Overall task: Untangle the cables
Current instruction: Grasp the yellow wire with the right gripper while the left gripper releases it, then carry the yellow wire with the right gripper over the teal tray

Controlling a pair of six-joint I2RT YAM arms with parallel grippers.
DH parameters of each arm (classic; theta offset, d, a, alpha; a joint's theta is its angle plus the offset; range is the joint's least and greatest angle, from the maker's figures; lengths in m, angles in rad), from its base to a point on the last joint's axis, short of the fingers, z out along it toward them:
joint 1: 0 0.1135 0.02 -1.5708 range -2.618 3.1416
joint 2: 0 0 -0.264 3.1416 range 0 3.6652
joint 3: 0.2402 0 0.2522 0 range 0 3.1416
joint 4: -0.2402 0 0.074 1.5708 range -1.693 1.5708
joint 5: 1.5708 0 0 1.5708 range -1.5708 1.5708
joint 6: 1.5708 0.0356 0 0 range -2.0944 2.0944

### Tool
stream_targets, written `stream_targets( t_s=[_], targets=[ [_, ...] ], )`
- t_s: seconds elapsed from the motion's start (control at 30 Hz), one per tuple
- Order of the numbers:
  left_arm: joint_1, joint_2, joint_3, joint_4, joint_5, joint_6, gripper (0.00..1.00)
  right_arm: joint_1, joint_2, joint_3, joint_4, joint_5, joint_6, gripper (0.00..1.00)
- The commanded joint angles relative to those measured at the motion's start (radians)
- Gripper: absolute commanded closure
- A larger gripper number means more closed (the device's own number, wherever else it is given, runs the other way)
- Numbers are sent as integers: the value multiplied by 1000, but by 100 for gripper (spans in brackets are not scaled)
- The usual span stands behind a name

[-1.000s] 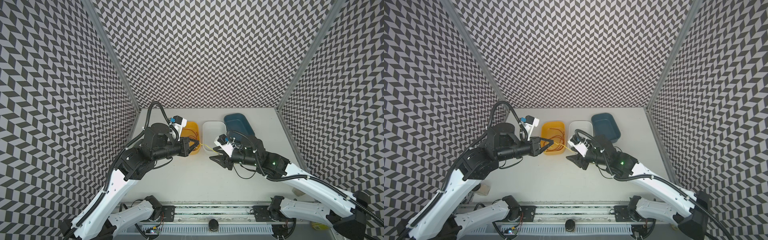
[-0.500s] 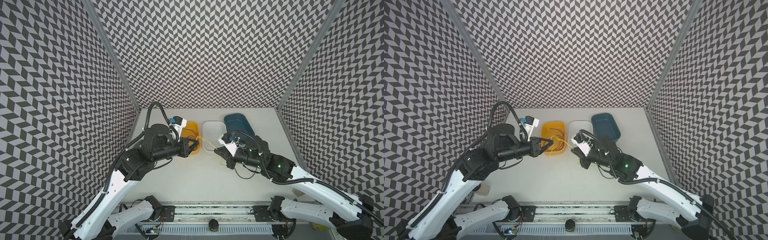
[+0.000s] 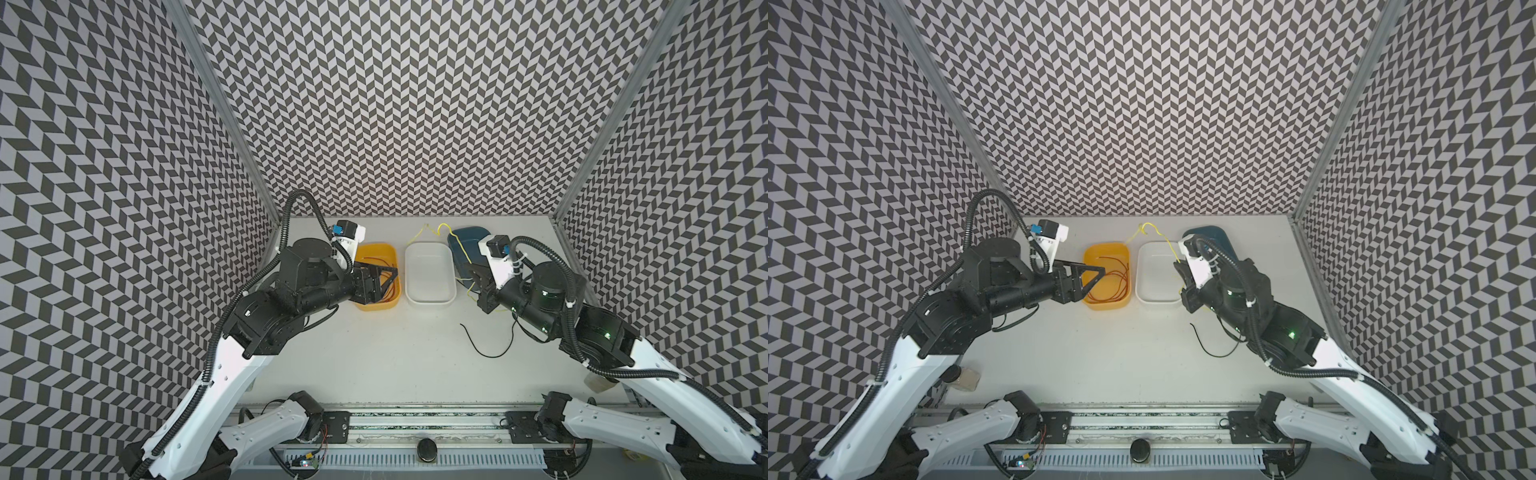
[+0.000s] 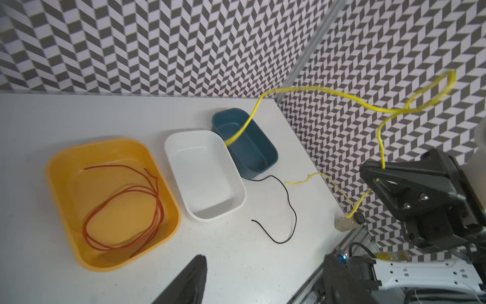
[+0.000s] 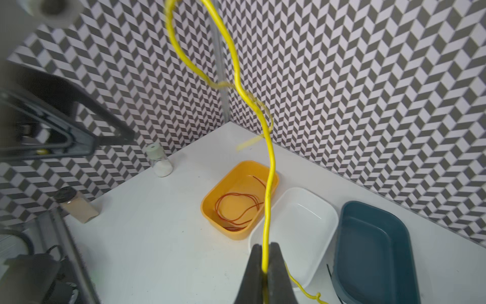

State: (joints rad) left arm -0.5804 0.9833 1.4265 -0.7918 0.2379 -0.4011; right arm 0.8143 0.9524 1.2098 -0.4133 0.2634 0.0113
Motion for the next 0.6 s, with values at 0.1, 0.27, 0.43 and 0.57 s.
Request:
stream_targets(
  t_s=[0.1, 0.27, 0.43, 0.57],
  targets=[
    [23, -56, -35, 51, -168, 36, 21, -165, -2, 81, -202, 74, 121, 100],
    [25, -102, -126, 118, -238, 40, 18, -292, 72, 194, -342, 94, 159, 100],
    [25, -129, -204, 164, -279, 51, 18, -349, 210, 312, -465, 194, 173, 100],
    [25, -140, -256, 199, -297, 51, 19, -388, 399, 449, -589, 120, 192, 100]
  ],
)
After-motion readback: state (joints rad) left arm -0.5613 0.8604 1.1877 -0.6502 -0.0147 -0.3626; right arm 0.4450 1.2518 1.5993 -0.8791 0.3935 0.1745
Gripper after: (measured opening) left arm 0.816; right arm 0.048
